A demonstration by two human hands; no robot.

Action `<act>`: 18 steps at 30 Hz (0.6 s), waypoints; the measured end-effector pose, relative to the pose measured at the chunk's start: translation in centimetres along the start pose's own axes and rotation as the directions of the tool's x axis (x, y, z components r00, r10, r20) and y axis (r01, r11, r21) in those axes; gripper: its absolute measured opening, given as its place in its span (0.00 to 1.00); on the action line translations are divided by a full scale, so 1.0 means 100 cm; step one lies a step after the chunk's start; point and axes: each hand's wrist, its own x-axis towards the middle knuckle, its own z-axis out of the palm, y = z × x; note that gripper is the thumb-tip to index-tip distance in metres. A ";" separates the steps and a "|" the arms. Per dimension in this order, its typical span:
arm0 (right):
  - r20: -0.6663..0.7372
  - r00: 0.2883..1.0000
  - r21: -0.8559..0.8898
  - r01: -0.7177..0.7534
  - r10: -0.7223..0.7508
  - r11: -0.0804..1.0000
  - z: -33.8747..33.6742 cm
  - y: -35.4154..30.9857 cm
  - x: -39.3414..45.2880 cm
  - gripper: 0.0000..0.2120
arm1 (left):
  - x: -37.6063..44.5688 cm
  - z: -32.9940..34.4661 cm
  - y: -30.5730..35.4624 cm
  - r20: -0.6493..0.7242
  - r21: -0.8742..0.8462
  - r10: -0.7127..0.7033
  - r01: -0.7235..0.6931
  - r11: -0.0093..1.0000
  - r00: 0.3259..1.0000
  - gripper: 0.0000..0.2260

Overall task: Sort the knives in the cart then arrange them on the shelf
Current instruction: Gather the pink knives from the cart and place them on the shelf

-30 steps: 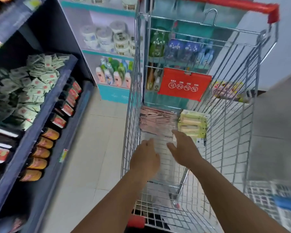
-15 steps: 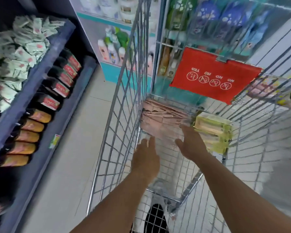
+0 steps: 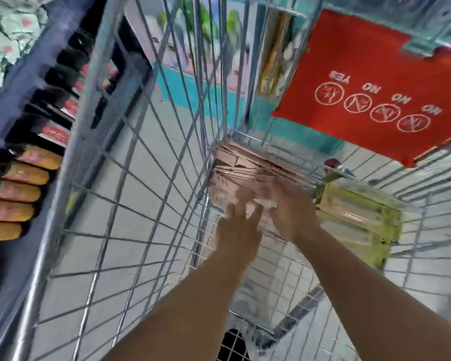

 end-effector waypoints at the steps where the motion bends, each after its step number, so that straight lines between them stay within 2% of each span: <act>1: 0.010 1.000 -0.029 0.007 -0.006 1.000 0.002 0.000 0.002 0.25 | 0.000 0.006 -0.001 -0.001 -0.044 -0.024 0.024 0.999 1.000 0.26; 4: 0.015 1.000 -0.031 -0.013 0.013 0.999 0.007 -0.001 0.006 0.28 | -0.008 0.023 -0.005 0.000 -0.180 -0.119 0.117 0.977 0.993 0.25; 7: 0.023 0.999 -0.042 -0.028 0.029 0.999 0.015 -0.005 0.006 0.25 | -0.016 0.035 -0.002 -0.086 -0.272 -0.226 0.195 0.942 0.970 0.26; 10: 0.079 0.992 -0.020 -0.097 0.098 0.995 0.020 -0.010 0.010 0.25 | -0.016 0.034 0.007 -0.142 -0.461 -0.399 0.296 0.837 0.906 0.27; 12: 0.069 0.992 0.000 -0.105 0.105 0.994 0.020 -0.012 0.010 0.26 | -0.012 0.033 0.012 -0.100 -0.538 -0.468 0.347 0.768 0.878 0.28; 14: 0.066 0.992 0.028 -0.106 0.104 0.994 0.016 -0.013 0.008 0.24 | -0.009 0.033 0.017 -0.035 -0.649 -0.489 0.352 0.674 0.872 0.28; 18: 0.119 0.988 -0.042 -0.089 0.093 0.995 0.009 -0.010 0.005 0.23 | -0.005 0.040 0.018 0.003 -0.794 -0.495 0.303 0.526 0.869 0.31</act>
